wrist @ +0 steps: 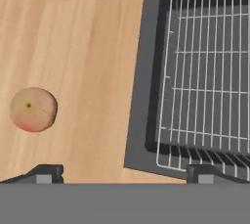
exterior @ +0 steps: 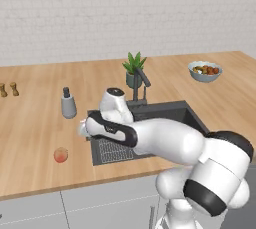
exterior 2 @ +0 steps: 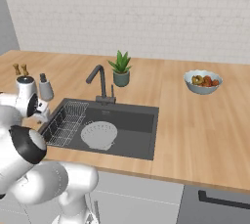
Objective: Put the colander in the sink, put the peach in the colander, and turn on the sink faucet and pour water over the colander.
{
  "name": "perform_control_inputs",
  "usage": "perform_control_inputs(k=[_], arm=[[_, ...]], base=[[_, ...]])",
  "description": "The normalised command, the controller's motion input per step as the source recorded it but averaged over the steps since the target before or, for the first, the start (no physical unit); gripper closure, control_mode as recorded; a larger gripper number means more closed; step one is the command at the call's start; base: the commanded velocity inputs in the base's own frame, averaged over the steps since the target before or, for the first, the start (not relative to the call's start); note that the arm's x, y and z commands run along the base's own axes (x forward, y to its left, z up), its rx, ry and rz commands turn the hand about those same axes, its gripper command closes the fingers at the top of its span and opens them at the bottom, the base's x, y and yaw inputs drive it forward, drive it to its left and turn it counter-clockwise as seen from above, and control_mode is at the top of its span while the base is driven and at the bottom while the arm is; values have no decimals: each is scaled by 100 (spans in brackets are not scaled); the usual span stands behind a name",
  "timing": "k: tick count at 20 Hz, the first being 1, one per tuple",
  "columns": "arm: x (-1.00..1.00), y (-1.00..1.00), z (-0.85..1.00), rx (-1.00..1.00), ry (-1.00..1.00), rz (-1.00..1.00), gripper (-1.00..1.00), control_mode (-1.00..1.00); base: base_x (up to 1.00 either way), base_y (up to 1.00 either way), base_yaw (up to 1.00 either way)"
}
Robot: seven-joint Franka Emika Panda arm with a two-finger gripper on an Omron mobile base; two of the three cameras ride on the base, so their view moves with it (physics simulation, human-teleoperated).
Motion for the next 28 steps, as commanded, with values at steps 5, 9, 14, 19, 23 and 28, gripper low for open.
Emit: perform_control_inputs(k=[5, 9, 14, 19, 23, 28], arm=[[28, 71, -15, 1, 26, -12, -100, -100], [14, 68, -2, 0, 26, -10, -100, -100], [3, 60, -3, -8, 13, -9, -100, -100], [4, 55, -33, -21, 1, -14, -100, -100], [4, 26, -15, -17, 0, -7, -100, -100], [16, 14, -4, -3, 1, -7, -100, -100]], base=[[0, 0, 0], [0, 0, 0], [0, 0, 0], [0, 0, 0], [0, 0, 0], [0, 0, 0]])
